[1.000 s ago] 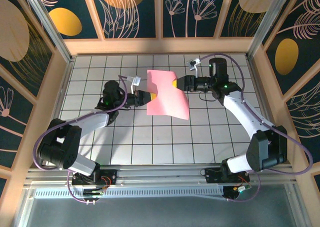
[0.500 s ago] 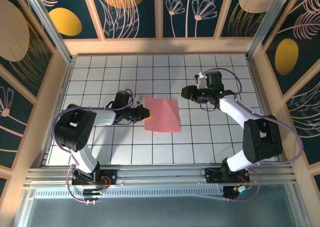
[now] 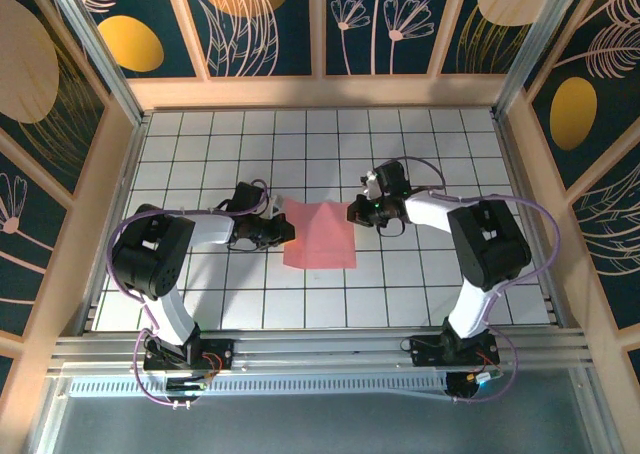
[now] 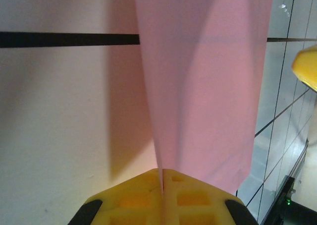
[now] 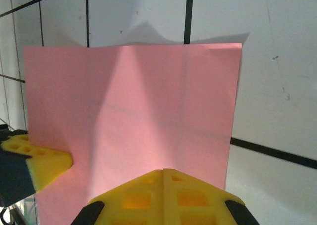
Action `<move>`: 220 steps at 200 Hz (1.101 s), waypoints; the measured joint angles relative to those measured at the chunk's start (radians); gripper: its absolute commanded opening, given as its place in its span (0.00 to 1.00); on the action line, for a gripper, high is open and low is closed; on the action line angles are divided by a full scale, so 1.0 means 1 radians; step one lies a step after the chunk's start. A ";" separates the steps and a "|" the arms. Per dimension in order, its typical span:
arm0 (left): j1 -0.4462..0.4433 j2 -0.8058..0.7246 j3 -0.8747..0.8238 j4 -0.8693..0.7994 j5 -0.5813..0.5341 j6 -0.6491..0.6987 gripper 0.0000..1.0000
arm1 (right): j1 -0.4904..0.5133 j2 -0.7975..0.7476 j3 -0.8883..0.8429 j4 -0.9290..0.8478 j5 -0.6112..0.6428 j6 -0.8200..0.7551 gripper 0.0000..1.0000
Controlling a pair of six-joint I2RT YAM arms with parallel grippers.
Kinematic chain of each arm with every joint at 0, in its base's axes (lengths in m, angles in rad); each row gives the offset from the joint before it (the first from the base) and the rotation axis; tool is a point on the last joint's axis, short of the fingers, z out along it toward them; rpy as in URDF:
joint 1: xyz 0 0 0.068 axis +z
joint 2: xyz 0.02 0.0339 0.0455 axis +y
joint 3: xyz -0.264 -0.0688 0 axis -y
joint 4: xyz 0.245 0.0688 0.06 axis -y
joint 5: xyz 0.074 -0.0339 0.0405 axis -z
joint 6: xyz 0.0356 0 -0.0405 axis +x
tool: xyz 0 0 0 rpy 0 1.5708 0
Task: Fold a paper plane with a square sheet of paper (fold left side to right side)
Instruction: First fold in half a square sheet of paper at the center of the table.
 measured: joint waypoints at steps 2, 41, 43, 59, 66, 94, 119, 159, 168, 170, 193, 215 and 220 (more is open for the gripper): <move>0.000 0.000 0.000 0.000 0.000 0.000 0.00 | 0.000 0.002 0.001 0.000 0.001 0.000 0.01; 0.000 -0.002 0.003 0.000 0.004 0.002 0.30 | 0.006 0.052 0.010 -0.016 0.036 0.000 0.01; 0.000 -0.002 0.003 0.000 0.004 -0.003 0.32 | 0.006 0.053 0.010 -0.018 0.039 -0.001 0.01; 0.000 -0.013 0.004 0.001 0.008 -0.005 0.42 | 0.006 0.058 0.010 -0.022 0.048 -0.001 0.01; 0.000 -0.019 0.004 0.003 0.012 -0.005 0.45 | 0.007 0.058 0.010 -0.022 0.050 -0.003 0.01; 0.000 -0.061 0.006 0.021 0.039 -0.018 0.54 | 0.010 0.059 0.010 -0.022 0.056 -0.004 0.02; -0.010 -0.080 0.023 0.037 0.058 -0.027 0.59 | 0.011 0.059 0.010 -0.022 0.057 -0.004 0.02; -0.045 -0.080 0.061 0.056 0.076 -0.032 0.63 | 0.012 0.059 0.010 -0.022 0.061 -0.010 0.02; -0.054 -0.080 0.068 0.062 0.083 -0.035 0.63 | 0.013 0.059 0.010 -0.022 0.061 -0.011 0.02; -0.056 -0.080 0.070 0.062 0.083 -0.037 0.63 | 0.013 0.059 0.010 -0.022 0.061 -0.011 0.02; -0.087 -0.067 0.094 0.077 0.092 -0.050 0.63 | 0.013 0.059 0.010 -0.021 0.060 -0.011 0.02; -0.124 -0.017 0.134 0.106 0.097 -0.058 0.63 | 0.013 0.059 0.010 -0.014 0.056 -0.010 0.02; -0.131 -0.005 0.142 0.110 0.098 -0.061 0.62 | 0.014 0.059 0.010 -0.013 0.055 -0.009 0.02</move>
